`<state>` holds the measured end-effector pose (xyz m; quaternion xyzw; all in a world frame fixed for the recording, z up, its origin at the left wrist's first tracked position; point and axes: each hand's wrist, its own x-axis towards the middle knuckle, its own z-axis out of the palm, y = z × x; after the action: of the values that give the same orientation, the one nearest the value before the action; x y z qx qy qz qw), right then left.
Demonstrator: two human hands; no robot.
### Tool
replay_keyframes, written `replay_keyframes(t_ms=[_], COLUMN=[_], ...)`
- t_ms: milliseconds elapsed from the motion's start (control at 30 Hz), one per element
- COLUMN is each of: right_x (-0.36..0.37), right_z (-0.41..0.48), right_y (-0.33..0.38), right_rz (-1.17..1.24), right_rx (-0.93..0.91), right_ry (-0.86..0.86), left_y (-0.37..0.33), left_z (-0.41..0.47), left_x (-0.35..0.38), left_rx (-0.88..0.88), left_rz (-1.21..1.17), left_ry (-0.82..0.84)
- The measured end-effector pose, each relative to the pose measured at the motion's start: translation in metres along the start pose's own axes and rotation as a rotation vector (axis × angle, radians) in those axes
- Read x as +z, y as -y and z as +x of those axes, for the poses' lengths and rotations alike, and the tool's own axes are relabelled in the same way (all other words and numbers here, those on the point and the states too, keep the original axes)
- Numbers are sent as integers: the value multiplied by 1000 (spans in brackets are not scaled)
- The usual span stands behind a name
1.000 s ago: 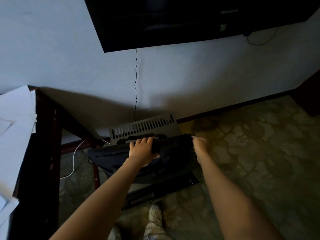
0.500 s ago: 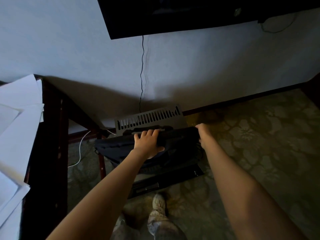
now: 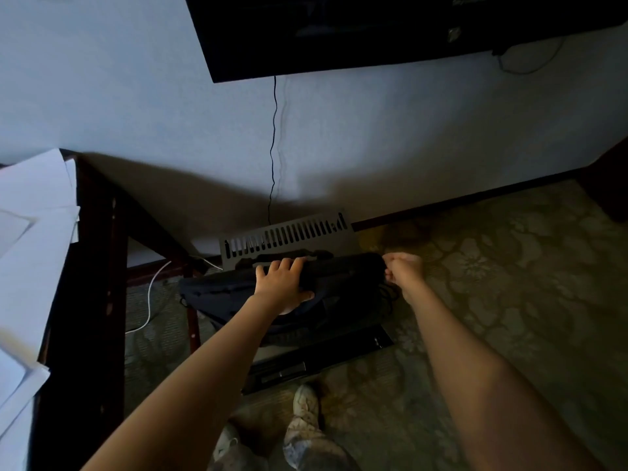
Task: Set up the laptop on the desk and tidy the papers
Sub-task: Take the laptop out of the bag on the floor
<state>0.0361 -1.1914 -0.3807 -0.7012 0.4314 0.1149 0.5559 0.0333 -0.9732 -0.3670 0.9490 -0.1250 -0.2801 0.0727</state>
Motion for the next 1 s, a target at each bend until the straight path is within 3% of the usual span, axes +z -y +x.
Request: replay_keyframes(t_ms=[200,367,667,833,867,1000], right_x=[1,26,94,76,74,75], right_z=[-16,-49,-91,-77,-74,-76], right_y=[32,45,37,37,34,13], right_rz=[-307,-455,-456,-357,-425,-1101], right_rx=[-240,-394,-572,-521,-558,-731], right_ry=[-60,79,346,398,370,374], left_y=[1,3,7,8,7,7], left_z=[-4,-4,-9,-14,-14,-16], left_x=[4,5,5,7,6,6], left_rx=[4,9,-18,1,4,17], left_rz=[-23,-126,-276,-310,-317,-327], left_ry=[-25,-82,-116,-160,-162,-155])
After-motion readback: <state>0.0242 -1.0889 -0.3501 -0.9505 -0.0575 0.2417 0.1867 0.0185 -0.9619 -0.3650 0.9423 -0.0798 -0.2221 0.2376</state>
